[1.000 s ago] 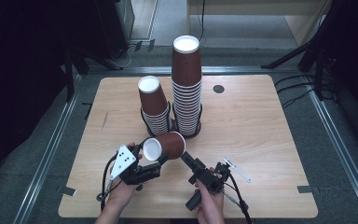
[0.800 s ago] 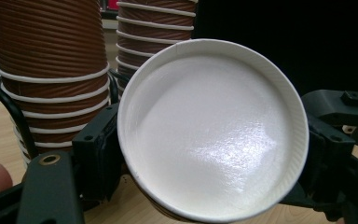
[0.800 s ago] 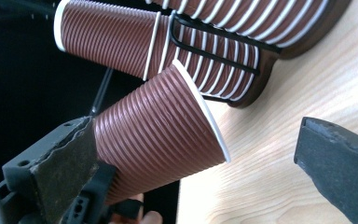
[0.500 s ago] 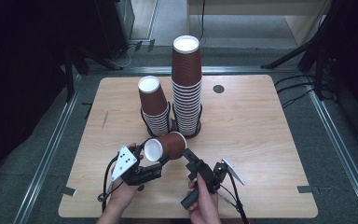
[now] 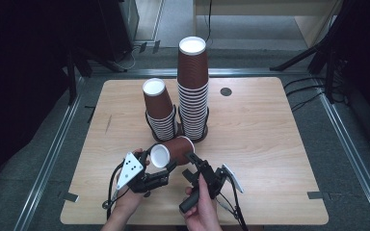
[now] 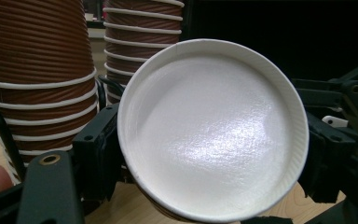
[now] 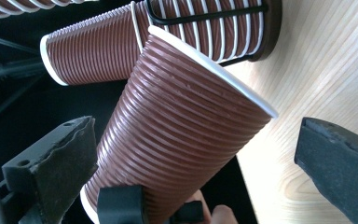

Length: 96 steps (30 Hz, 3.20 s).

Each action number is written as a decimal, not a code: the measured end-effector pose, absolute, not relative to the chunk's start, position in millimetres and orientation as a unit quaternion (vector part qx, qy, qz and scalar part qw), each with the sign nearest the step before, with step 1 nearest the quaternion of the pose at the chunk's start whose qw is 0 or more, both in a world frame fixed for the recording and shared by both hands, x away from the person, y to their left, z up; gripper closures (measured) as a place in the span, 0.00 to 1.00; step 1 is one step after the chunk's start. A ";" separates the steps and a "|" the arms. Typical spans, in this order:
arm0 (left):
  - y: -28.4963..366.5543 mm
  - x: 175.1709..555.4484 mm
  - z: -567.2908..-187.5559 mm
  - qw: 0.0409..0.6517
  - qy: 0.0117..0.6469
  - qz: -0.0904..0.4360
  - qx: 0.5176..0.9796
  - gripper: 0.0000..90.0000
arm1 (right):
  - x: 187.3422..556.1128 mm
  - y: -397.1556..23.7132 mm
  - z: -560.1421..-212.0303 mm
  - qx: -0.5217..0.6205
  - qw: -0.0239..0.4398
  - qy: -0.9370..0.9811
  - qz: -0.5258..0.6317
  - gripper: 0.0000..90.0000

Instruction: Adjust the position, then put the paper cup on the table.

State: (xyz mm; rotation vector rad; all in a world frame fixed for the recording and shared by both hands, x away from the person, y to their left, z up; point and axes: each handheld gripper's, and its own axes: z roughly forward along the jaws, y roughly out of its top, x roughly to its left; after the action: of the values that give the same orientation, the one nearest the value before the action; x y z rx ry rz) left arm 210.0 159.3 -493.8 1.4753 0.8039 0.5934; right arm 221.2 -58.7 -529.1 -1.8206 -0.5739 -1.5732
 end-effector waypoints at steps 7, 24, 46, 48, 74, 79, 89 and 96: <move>157.8 209.2 -494.9 0.629 0.347 0.261 0.645 0.25 | 226.0 -52.3 -532.0 -0.700 0.358 -0.179 -0.592 0.00; 150.1 206.3 -499.6 0.626 0.323 0.260 0.661 0.25 | 237.8 -45.2 -537.5 -0.698 0.412 -0.131 -0.571 0.00; 151.0 206.7 -501.8 0.624 0.321 0.246 0.668 0.24 | 237.6 -45.4 -534.2 -0.694 0.409 -0.140 -0.575 0.15; 151.0 206.6 -501.6 0.624 0.324 0.242 0.669 0.23 | 236.3 -44.8 -533.1 -0.696 0.399 -0.145 -0.579 0.16; 161.1 210.5 -494.5 0.624 0.364 0.182 0.667 0.00 | 232.1 -60.8 -515.9 -0.693 0.218 -0.210 -0.654 0.16; 165.0 211.7 -493.9 0.623 0.371 0.179 0.665 0.00 | 233.2 -67.2 -513.7 -0.693 0.180 -0.224 -0.661 0.16; 174.4 212.6 -497.4 0.610 0.384 0.191 0.666 0.00 | 233.4 -79.9 -500.0 -0.671 0.072 -0.269 -0.687 0.16; 184.0 212.8 -498.1 0.607 0.398 0.200 0.658 0.00 | 235.5 -92.3 -495.4 -0.661 0.014 -0.293 -0.690 0.16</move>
State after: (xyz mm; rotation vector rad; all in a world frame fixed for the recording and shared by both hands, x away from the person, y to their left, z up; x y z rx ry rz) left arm 212.8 184.0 -498.1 1.5207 0.9195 0.4623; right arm 235.5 -92.3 -495.4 -2.0593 -0.9113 -2.1491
